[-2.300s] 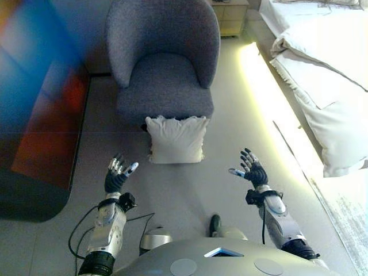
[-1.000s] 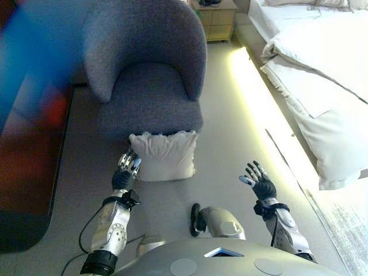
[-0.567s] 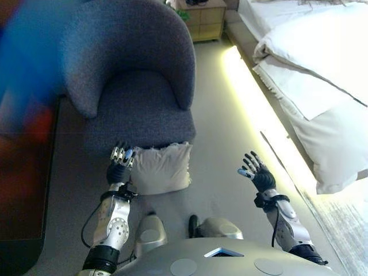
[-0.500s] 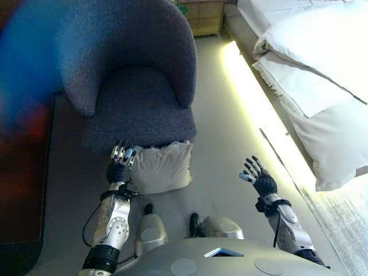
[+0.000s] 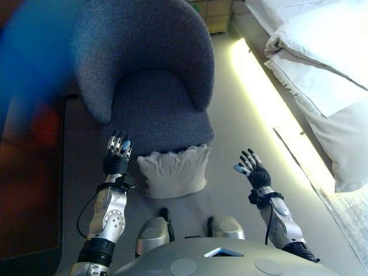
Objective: Pick up the cushion and take it to the sofa
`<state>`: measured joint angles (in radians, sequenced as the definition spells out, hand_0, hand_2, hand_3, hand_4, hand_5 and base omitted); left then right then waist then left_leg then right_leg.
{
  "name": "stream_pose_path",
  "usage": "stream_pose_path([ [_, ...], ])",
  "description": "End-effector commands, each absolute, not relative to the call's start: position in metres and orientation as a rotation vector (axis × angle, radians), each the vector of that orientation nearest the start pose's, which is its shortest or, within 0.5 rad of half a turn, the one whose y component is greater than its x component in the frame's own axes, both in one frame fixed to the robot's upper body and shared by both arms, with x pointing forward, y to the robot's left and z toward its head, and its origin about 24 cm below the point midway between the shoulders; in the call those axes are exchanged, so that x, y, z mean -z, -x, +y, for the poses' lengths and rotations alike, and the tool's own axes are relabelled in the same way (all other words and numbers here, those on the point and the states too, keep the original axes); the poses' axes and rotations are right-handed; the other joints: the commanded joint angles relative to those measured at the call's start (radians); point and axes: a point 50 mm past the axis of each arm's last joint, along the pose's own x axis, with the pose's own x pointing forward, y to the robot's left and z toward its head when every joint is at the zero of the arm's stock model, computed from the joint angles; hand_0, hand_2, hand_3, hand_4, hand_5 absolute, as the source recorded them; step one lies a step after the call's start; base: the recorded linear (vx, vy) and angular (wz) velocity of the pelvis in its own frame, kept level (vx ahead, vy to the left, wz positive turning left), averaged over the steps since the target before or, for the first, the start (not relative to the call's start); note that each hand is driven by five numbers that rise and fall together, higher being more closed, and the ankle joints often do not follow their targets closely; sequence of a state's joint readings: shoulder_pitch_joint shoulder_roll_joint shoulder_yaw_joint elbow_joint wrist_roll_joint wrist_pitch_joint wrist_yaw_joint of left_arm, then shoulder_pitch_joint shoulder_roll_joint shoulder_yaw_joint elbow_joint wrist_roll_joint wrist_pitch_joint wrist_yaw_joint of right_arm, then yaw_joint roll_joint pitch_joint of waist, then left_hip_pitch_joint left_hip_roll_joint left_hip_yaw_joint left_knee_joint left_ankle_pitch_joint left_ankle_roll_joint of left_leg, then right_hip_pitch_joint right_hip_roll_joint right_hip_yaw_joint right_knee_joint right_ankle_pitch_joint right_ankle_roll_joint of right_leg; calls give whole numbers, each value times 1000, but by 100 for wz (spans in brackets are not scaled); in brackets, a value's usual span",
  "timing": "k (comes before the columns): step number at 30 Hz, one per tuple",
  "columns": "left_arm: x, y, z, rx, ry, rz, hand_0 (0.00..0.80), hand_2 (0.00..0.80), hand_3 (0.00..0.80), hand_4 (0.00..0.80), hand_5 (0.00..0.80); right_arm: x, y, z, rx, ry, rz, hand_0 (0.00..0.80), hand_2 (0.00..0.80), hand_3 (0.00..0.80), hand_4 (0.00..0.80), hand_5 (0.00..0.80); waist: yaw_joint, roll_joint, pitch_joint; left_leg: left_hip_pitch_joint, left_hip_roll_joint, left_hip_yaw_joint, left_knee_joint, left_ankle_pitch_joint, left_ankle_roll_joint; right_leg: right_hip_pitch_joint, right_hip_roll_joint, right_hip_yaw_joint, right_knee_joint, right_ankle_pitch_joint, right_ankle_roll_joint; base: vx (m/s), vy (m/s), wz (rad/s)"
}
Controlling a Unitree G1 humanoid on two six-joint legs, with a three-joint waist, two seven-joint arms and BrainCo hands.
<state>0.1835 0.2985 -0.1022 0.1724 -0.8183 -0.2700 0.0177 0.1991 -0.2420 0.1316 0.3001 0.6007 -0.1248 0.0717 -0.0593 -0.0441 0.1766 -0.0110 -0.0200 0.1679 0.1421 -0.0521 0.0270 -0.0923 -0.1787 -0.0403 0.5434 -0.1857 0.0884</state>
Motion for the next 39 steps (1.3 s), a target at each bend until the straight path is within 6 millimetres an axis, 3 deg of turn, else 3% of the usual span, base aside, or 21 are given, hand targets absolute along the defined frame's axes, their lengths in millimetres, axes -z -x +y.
stream_pose_path([
  [1,-10,-200,221,-97,390,8,0,0,0,0,0,43,-180,-189,33,-340,296,0,0,0,0,0,10,19,-27,23,6,-50,-5,-70,54,-88,-112,57,203,351,11,181,201,-3],
  [5,-10,-198,227,-79,403,16,0,0,0,0,0,47,-175,-190,27,-351,314,0,0,0,0,0,8,-2,-10,48,-13,-63,-13,-85,41,-116,-88,38,-3,361,29,202,-37,1],
  [6,-11,-199,227,-72,398,15,0,0,0,0,0,48,-176,-190,30,-359,314,0,0,0,0,0,0,-23,-3,57,-20,-69,0,-108,35,-112,-71,39,-147,362,44,221,-191,1],
  [9,-12,-200,227,-70,384,12,0,0,0,0,0,48,-180,-191,25,-375,316,0,0,0,0,0,-4,-62,6,76,-18,-54,21,-155,28,-111,-54,-14,-347,383,87,254,-195,2],
  [13,-14,-197,225,-62,367,8,0,0,0,0,0,46,-192,-189,-4,-386,313,0,0,0,0,0,22,-97,4,111,-16,-29,42,-200,36,-102,-71,-102,-416,415,109,241,-127,10],
  [18,-11,-192,219,-59,411,31,0,0,0,0,0,47,-193,-189,-3,-377,331,0,0,0,0,0,27,-100,-36,157,-8,-28,56,-231,28,-65,-51,-142,-457,375,91,275,-118,8],
  [23,-5,-191,216,-75,445,55,0,0,0,0,0,46,-191,-187,-32,-354,342,0,0,0,0,0,-3,-73,-67,180,47,-17,79,-153,-5,-63,-1,-105,-407,289,50,215,-148,-9],
  [26,-3,-191,215,-98,436,59,0,0,0,0,0,48,-187,-190,-47,-325,367,0,0,0,0,0,-23,-55,-80,179,88,-8,147,-61,-49,-58,30,-101,-386,239,16,180,-177,-2],
  [28,-2,-192,214,-121,440,60,0,0,0,0,0,49,-185,-192,-76,-300,379,0,0,0,0,0,-20,-49,-77,129,98,-30,314,18,-85,-30,46,-112,-388,211,-17,148,-216,-4],
  [30,0,-191,215,-137,448,72,0,0,0,0,0,51,-184,-196,-85,-275,398,0,0,0,0,0,-4,-58,-66,19,93,-49,498,68,-97,2,36,-122,-384,185,-46,144,-179,-9],
  [31,3,-190,215,-143,455,90,0,0,0,0,0,53,-183,-199,-87,-265,410,0,0,0,0,0,5,-59,-57,-38,111,-51,555,81,-100,21,31,-125,-379,174,-57,151,-121,-8],
  [33,11,-188,215,-150,465,125,0,0,0,0,0,55,-186,-199,-88,-257,418,0,0,0,0,0,26,-50,-32,-97,147,-60,532,72,-96,56,29,-117,-375,159,-64,150,-41,-13],
  [34,14,-187,215,-151,455,133,0,0,0,0,0,56,-189,-199,-82,-250,419,0,0,0,0,0,34,-49,-29,-108,144,-64,485,70,-92,60,25,-111,-379,156,-60,137,23,-24],
  [37,19,-188,216,-147,413,159,0,0,0,0,0,55,-201,-199,-29,-159,422,0,0,0,0,0,53,-24,-17,-84,157,-56,244,65,-83,64,33,-87,-388,149,-40,94,106,-35],
  [39,20,-194,215,-126,374,175,0,0,0,0,0,55,-207,-202,5,-134,431,0,0,0,0,0,51,-4,-15,-59,162,-21,114,52,-86,56,25,-94,-381,145,-27,68,179,-23],
])
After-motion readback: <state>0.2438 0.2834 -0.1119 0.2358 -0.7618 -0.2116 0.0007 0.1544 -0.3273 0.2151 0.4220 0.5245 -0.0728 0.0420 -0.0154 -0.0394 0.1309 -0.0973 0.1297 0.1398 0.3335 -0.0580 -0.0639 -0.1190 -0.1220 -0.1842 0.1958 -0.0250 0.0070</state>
